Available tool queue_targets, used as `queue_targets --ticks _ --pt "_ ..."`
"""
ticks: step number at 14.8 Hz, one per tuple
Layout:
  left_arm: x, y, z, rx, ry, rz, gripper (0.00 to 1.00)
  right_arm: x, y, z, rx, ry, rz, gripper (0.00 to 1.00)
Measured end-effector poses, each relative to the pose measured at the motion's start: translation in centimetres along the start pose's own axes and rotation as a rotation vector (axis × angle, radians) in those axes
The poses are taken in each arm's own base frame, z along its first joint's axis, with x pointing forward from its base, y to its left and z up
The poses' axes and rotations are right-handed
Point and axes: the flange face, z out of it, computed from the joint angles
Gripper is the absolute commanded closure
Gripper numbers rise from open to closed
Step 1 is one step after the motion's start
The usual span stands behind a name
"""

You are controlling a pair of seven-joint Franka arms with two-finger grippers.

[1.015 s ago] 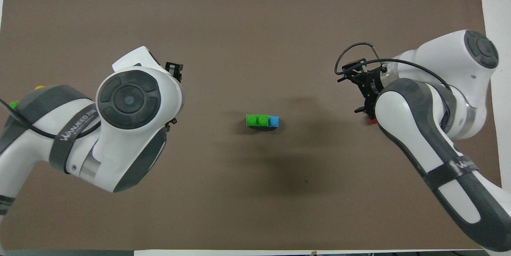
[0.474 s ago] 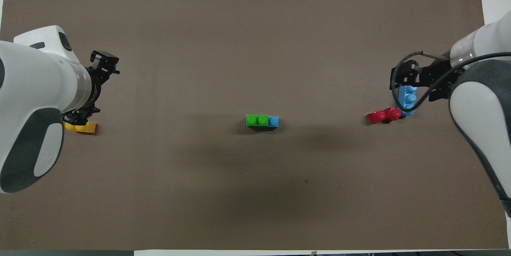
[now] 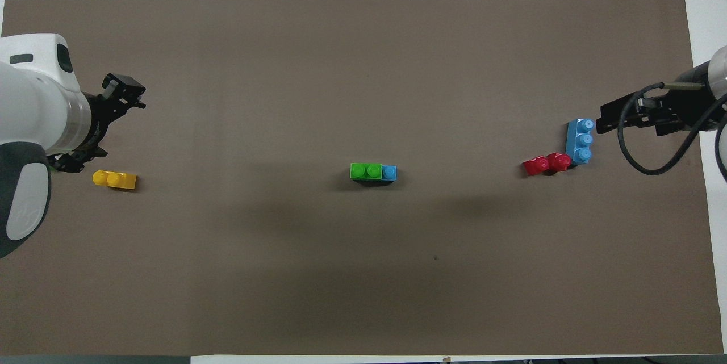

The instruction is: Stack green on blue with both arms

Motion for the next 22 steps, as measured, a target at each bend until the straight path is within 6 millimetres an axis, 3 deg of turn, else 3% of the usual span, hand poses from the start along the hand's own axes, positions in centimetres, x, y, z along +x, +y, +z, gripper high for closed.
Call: queue_targets --ticks 5,10,13,17,22 --pt "0.7 -1.2 -0.8 0.010 -0.050 0.323 0.00 -1.5 0.1 -2.1 -0.009 0.031 0.004 0.00" --pt "2.3 -3.4 -1.1 -0.008 -0.107 0.623 0.00 -1.6 0.0 -2.1 -0.037 0.025 -0.022 0.00" --pt "2.3 -3.6 -1.2 -0.015 -0.116 0.753 0.00 -1.5 0.0 -2.1 -0.053 0.024 -0.026 0.00" --pt "3.0 -3.7 -2.2 -0.125 -0.141 0.727 0.00 -1.6 0.1 -2.1 -0.067 0.023 -0.025 0.00" --pt "3.0 -3.6 -2.6 -0.121 -0.160 0.713 0.00 -1.6 0.1 -2.1 -0.067 0.023 -0.025 0.00"
